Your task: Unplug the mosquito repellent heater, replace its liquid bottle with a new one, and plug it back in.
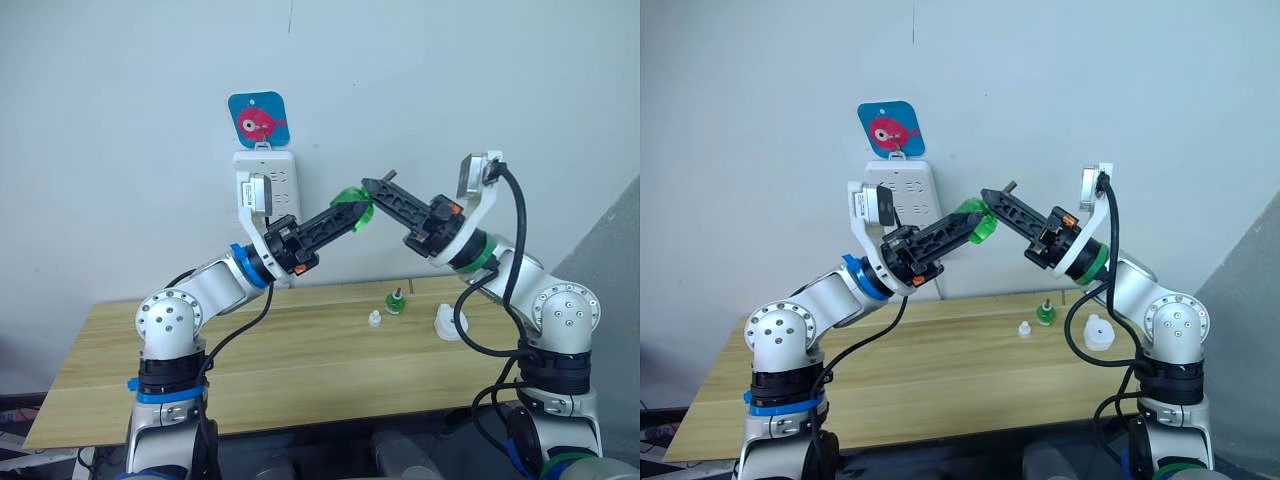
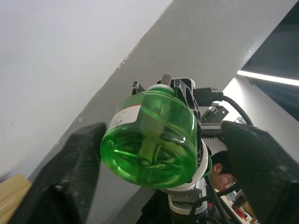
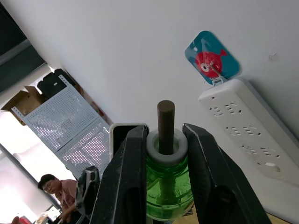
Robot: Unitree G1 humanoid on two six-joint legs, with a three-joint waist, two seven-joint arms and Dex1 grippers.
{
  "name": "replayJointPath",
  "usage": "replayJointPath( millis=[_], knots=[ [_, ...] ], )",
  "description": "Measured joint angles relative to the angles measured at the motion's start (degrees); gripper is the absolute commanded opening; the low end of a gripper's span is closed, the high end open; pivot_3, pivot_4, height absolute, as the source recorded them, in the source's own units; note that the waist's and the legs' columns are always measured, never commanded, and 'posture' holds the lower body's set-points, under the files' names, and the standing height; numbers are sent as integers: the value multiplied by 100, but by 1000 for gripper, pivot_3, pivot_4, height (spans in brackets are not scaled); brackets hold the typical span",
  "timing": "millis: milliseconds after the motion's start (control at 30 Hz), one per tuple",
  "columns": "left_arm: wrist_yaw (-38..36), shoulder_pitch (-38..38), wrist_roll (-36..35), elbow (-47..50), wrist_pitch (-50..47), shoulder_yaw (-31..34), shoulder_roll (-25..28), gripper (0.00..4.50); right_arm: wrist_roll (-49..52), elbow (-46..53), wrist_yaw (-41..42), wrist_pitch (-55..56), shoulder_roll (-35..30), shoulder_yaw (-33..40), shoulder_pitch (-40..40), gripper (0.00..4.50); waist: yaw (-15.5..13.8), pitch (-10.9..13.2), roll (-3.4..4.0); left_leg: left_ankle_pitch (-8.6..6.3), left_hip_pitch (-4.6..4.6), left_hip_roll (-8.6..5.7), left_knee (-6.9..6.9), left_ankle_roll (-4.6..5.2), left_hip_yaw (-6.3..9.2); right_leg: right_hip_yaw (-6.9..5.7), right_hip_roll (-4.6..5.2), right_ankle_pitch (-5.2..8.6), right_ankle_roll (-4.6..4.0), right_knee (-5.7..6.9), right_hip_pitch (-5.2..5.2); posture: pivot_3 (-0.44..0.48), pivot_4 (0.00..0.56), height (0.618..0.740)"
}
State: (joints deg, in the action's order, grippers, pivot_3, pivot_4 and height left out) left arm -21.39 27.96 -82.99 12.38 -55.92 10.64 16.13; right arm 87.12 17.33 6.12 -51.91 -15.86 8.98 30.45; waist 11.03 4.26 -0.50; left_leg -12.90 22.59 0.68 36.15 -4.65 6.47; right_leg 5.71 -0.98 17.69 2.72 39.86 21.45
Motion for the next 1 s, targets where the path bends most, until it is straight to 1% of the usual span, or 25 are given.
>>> replayJointPath(
  millis=[67,100,433,467,533,733,767,867,1000],
  knots=[
    [16,4,-2,-22,23,-5,-18,2492,17,26,-12,16,-4,0,5,826,1,0,0,0,0,0,0,0,0,0,0,0,0,-1,0,-152,0,740],
    [9,8,-1,-22,27,-6,-21,2393,30,26,-16,25,-4,-1,5,826,1,0,0,0,1,0,0,0,0,1,0,0,0,-1,0,-152,0,740],
    [-21,16,11,-22,28,-14,-14,2392,114,26,-51,36,-50,-20,10,826,2,0,0,0,0,0,-1,0,-1,1,0,0,0,-1,0,-150,1,740],
    [-30,16,14,-22,28,-14,-12,2392,144,26,-75,36,-54,-21,9,1543,1,0,0,0,0,0,-1,0,0,1,0,0,0,-2,0,-150,1,740],
    [-24,15,27,-23,38,-14,-4,2392,196,27,-102,28,-83,-36,2,2087,1,0,0,0,1,0,-1,0,-1,1,0,0,0,-2,0,-151,3,740],
    [-52,11,30,-22,36,-12,83,2392,240,123,-158,5,-373,-39,-175,4298,-6,1,-1,0,3,0,-4,0,-1,1,0,0,1,-10,0,-161,21,740],
    [-59,3,31,-22,33,-12,140,2392,218,151,-179,3,-441,-36,-237,4500,-5,1,0,0,3,0,-5,0,-2,2,-1,1,1,-12,0,-168,25,740],
    [-182,-56,41,-16,-20,-10,419,2392,-14,392,-242,3,-850,-4,-588,4500,-7,7,0,-1,4,0,-9,1,-2,2,-2,1,1,-20,0,-188,54,740],
    [-507,-270,45,-41,-174,109,963,2392,-539,932,-253,23,-1414,120,-1427,4500,-10,38,10,-1,9,1,-14,2,-9,9,-2,8,9,-45,0,-188,78,740]
  ],
)
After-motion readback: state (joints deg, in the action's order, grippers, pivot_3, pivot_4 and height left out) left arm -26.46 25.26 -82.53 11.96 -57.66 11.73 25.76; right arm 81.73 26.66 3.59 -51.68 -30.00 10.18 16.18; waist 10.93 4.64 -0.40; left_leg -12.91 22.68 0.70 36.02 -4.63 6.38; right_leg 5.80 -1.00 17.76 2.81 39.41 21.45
